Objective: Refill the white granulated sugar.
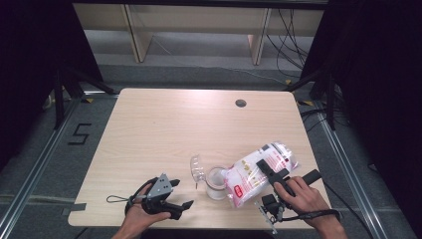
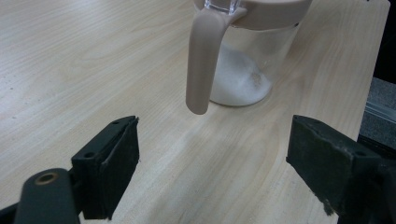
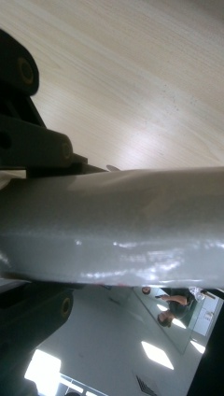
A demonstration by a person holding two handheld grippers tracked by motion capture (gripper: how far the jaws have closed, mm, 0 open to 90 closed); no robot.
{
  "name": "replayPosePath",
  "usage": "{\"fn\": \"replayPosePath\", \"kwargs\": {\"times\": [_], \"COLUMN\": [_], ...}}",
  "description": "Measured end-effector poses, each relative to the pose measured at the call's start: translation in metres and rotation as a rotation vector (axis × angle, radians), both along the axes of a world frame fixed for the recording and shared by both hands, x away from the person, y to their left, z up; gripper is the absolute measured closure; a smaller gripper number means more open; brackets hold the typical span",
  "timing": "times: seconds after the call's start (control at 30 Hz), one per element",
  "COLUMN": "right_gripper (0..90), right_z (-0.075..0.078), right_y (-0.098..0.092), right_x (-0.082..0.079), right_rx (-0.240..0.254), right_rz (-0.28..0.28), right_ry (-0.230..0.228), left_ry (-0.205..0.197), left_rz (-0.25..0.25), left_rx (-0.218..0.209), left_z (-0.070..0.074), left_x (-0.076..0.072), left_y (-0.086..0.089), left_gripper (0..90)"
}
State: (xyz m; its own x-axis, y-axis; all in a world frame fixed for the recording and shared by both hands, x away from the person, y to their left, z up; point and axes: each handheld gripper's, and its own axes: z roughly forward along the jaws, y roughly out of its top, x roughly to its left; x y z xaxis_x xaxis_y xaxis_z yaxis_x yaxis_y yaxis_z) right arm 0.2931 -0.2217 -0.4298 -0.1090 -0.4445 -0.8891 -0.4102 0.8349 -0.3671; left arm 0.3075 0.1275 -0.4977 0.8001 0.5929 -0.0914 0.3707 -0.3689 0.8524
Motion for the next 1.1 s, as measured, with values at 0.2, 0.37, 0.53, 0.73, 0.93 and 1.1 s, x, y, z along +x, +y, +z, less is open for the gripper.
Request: {"fn": "replayPosePath", "kwargs": {"times": [0.2, 0.37, 0.53, 0.73, 0.93, 1.1], "right_gripper": [64.3, 64.3, 64.4, 64.4, 64.5, 64.5], "right_z": [0.0006, 0.0013, 0.0018, 0.0016, 0.0027, 0.0026], "right_y": [0.0007, 0.0018, 0.0022, 0.002, 0.0027, 0.0029], "right_x": [-0.001, -0.0009, -0.0008, -0.0008, -0.0015, -0.0015], "right_rx": [-0.007, -0.014, -0.017, -0.011, -0.016, -0.015], "right_rz": [-0.016, -0.009, -0.008, -0.01, -0.021, -0.018], "right_ry": [-0.001, -0.008, -0.008, -0.003, 0.002, -0.001], "left_ry": [-0.003, 0.001, -0.001, 0.002, -0.001, 0.002], "left_rz": [0.001, -0.003, 0.002, -0.002, 0.002, -0.001], "left_rx": [0.006, 0.008, -0.001, 0.001, -0.001, 0.0], "left_z": [-0.0001, 0.0, -0.0002, 0.0002, -0.0001, 0.0001], "left_x": [0.0002, 0.0004, 0.0001, 0.0002, 0.0002, 0.0002], "left_y": [0.0001, 0.0003, -0.0001, 0.0001, -0.0001, 0.0001], "left_gripper": [16.5, 16.5, 16.5, 16.5, 16.5, 16.5]}}
